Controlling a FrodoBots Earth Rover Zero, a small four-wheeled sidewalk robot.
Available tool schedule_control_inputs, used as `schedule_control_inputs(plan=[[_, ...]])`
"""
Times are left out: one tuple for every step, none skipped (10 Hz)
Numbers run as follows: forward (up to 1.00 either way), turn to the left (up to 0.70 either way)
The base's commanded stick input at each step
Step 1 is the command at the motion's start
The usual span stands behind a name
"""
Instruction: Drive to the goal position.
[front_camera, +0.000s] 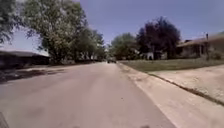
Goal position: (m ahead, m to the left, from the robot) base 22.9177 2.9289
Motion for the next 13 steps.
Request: schedule_control_inputs(plan=[[0.70, 0.00], [0.70, 0.00], [0.70, 0.00], [0.70, 0.00], [0.70, 0.00], [0.70, 0.00], [0.70, 0.00], [0.70, 0.00], [0.70, 0.00], [0.70, 0.00], [0.70, 0.00], [0.70, 0.00], [0.70, 0.00]])
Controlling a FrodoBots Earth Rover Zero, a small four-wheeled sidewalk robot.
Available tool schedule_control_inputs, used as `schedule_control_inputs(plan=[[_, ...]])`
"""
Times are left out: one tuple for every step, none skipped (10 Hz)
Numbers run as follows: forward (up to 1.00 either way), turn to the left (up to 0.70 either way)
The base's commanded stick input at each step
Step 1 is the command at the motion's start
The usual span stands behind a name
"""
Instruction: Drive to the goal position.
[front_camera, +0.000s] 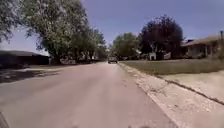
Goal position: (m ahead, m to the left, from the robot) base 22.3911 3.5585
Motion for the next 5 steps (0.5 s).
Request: schedule_control_inputs(plan=[[0.70, 0.00], [0.70, 0.00], [0.70, 0.00], [0.70, 0.00], [0.70, 0.00]])
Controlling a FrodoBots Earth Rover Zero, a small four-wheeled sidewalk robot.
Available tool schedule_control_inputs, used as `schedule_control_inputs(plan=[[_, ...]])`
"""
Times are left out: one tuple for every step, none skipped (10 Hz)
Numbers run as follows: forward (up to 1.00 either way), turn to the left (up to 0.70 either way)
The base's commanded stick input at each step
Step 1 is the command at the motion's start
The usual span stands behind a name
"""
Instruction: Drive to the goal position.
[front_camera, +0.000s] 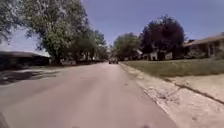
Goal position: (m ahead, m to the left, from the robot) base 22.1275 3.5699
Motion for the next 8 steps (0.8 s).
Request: schedule_control_inputs(plan=[[0.70, 0.00], [0.70, 0.00], [0.70, 0.00], [0.70, 0.00], [0.70, 0.00], [0.70, 0.00], [0.70, 0.00], [0.70, 0.00]])
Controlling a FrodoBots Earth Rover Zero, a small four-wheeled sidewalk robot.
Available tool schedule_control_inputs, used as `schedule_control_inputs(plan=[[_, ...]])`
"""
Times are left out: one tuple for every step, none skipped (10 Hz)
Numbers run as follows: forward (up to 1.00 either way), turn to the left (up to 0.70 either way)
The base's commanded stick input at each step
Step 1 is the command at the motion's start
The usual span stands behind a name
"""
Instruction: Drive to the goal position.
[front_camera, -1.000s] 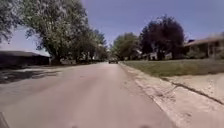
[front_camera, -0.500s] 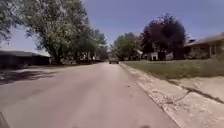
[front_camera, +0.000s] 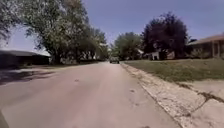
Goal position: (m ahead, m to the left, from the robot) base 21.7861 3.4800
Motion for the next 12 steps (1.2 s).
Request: schedule_control_inputs(plan=[[0.70, 0.00], [0.70, 0.00], [0.70, 0.00], [0.70, 0.00], [0.70, 0.00], [0.70, 0.00], [0.70, 0.00], [0.70, 0.00], [0.70, 0.00], [0.70, 0.00], [0.70, 0.00], [0.70, 0.00]])
